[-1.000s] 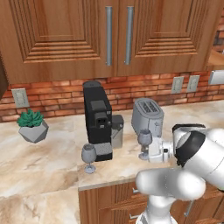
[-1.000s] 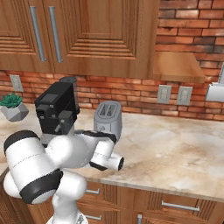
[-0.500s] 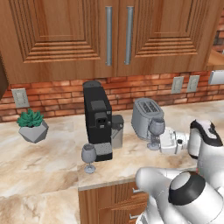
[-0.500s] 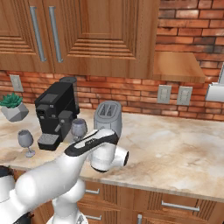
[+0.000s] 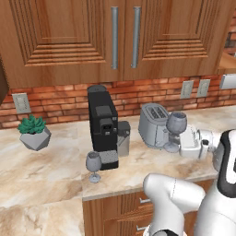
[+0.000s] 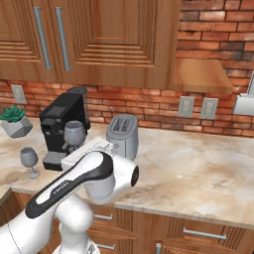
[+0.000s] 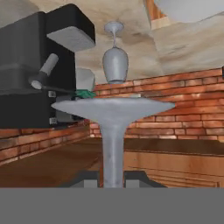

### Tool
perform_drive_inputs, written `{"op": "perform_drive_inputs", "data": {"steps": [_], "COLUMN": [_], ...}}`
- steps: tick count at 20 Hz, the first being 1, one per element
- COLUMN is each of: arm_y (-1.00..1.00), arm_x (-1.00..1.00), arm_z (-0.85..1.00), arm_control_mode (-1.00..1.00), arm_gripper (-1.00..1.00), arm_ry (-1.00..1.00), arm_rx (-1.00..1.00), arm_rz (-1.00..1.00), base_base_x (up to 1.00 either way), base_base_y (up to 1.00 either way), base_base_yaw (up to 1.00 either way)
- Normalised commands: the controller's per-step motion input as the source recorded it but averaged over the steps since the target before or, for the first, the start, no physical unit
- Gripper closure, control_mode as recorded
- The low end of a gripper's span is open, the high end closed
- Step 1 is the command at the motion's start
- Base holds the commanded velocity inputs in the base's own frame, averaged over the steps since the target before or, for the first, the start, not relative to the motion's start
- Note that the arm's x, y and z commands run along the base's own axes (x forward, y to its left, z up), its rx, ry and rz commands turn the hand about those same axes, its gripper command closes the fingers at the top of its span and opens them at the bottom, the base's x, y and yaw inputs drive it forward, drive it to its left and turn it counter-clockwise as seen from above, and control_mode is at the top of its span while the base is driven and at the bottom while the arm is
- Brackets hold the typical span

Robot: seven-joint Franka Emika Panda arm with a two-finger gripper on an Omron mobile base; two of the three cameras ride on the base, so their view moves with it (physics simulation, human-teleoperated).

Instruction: Retrieve the wine glasses from the counter and place one next to each plate.

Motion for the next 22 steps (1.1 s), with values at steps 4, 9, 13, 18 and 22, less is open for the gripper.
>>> {"op": "perform_drive_inputs", "data": {"steps": [4,9,13,18,22], "arm_y": [0.0,0.0,-0.11,-0.14,-0.34], "arm_x": [-0.93,-0.97,-0.49,-0.11,-0.25], "arm_z": [0.68,0.79,0.77,0.63,0.28], "arm_control_mode": [-1.0,-1.0,-1.0,-1.0,1.0], "arm_gripper": [1.0,1.0,1.0,1.0,1.0], "arm_ry": [-0.24,-0.32,-0.12,0.0,0.01], "arm_rx": [0.0,0.0,0.0,0.0,0.01], "arm_rz": [0.0,0.0,-0.02,-0.06,-0.11], "base_base_x": [0.0,0.0,0.0,0.0,-0.22], "base_base_y": [0.0,0.0,0.0,0.0,-0.18], "base_base_yaw": [0.0,0.0,0.0,0.0,-0.05]}}
